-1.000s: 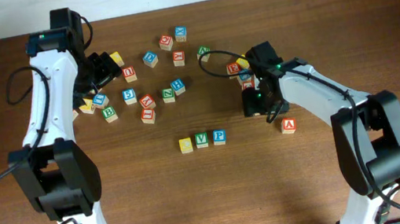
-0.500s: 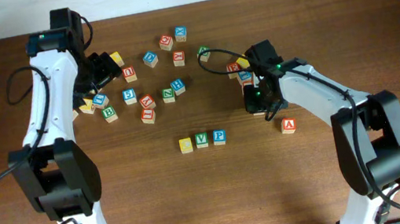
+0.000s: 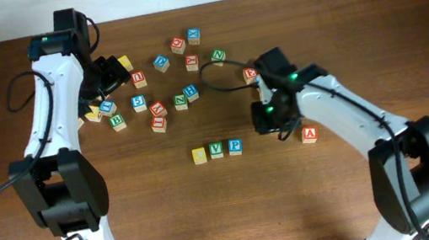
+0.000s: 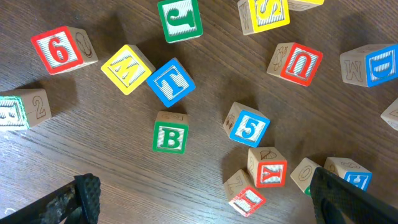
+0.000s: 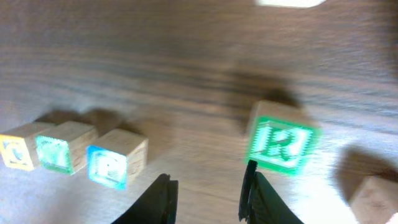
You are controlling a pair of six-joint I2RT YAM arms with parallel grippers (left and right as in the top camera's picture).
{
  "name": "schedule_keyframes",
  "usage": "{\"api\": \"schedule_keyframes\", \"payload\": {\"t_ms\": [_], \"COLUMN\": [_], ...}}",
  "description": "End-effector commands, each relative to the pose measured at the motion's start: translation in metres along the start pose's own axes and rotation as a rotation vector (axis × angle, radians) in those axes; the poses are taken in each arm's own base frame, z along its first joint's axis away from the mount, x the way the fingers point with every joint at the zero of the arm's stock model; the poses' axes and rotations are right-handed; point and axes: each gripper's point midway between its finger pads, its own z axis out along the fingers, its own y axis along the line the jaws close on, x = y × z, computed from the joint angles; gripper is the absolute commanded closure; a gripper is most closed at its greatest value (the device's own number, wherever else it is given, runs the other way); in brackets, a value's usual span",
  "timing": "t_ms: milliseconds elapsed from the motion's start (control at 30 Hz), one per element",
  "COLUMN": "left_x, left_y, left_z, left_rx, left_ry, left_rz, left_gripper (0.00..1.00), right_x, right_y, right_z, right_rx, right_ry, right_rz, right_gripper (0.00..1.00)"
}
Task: Spell out CVPR
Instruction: 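Move the right gripper to the green R block and grasp it, then place the R block right of the P block and release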
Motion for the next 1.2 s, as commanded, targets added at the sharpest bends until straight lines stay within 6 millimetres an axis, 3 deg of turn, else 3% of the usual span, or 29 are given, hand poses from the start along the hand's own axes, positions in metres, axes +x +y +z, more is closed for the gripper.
{"api": "schedule_keyframes", "payload": {"t_ms": [0, 167, 333, 433, 567, 867, 1033, 1167], "left_x": [-0.003, -0.003, -0.003, -0.003, -0.003, -0.003, -0.003, -0.003], "left_y": [0.0, 0.0, 0.0, 0.0, 0.0, 0.0, 0.0, 0.0], "left_z": [0.003, 0.003, 0.003, 0.003, 0.003, 0.003, 0.003, 0.003], "left_rx": [-0.004, -0.004, -0.004, -0.004, -0.004, -0.004, -0.004, -0.004], "left_ry": [-0.002, -0.002, -0.002, -0.002, -0.002, -0.002, -0.002, -0.002], "left_rz": [0.007, 0.007, 0.007, 0.007, 0.007, 0.007, 0.007, 0.007], "left_gripper": [0.01, 0.01, 0.01, 0.01, 0.01, 0.01, 0.01, 0.01], "right_x": [-0.006, -0.013, -0.006, -0.006, -0.01, -0.02, -0.022, -0.022], "right_y": [-0.013, -0.033, -0.043, -0.042, -0.04, -0.037, -0.036, -0.031], "right_z": [0.002, 0.0, 0.034, 0.037, 0.038, 0.039, 0.039, 0.024], "right_rx": [0.158, 0.231, 0.268, 0.263, 0.254, 0.24, 0.235, 0.221], "right_ry": [-0.058, -0.094, -0.024, -0.022, -0.037, -0.07, -0.076, -0.086], "right_rz": [0.025, 0.106, 0.125, 0.125, 0.123, 0.06, 0.06, 0.059], "right_gripper": [0.49, 0.35, 0.34, 0.35, 0.57, 0.57, 0.73, 0.75]}}
